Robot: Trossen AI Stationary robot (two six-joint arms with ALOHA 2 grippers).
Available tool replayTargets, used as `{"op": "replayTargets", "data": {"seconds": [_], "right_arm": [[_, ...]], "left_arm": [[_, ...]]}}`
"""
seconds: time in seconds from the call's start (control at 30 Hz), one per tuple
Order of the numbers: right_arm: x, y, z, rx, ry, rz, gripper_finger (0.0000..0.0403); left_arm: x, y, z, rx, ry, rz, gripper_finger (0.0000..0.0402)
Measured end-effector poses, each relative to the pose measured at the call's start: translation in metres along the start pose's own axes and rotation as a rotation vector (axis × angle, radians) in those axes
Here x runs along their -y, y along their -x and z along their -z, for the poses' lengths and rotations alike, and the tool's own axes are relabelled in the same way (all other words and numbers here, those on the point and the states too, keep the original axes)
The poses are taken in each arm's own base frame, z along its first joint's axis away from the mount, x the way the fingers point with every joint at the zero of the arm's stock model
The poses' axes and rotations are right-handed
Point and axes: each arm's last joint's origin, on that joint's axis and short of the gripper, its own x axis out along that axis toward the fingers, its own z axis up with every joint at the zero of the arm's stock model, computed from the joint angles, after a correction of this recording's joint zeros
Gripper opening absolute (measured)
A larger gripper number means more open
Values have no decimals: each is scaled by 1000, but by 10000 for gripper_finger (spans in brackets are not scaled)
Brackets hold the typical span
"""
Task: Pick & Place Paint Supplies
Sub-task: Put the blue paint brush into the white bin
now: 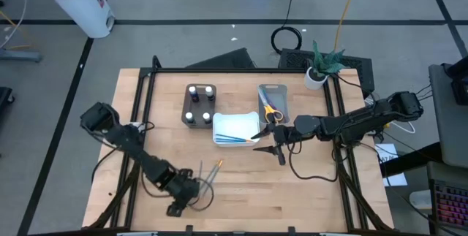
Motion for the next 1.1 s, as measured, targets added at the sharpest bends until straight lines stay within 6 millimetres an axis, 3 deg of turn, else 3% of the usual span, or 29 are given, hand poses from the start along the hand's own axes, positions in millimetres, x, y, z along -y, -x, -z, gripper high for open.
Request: {"op": "replayTargets", "data": {"seconds": [0.17,0.37,0.6,0.87,1.1], "right_arm": [[-3,0,0,1,-32,-13,180],[-3,0,0,4,-25,-14,177],[-3,0,0,4,20,-14,175],[-3,0,1,-9,26,-14,175],[-3,0,2,-23,25,-15,175]], "left_arm": [[9,-15,5,48,-48,-50,253],[9,-19,-3,142,-130,-67,243],[-7,-16,-27,299,-299,-160,243],[-35,-7,-47,358,-277,-244,243],[-29,-9,-43,335,-318,-189,243]]}}
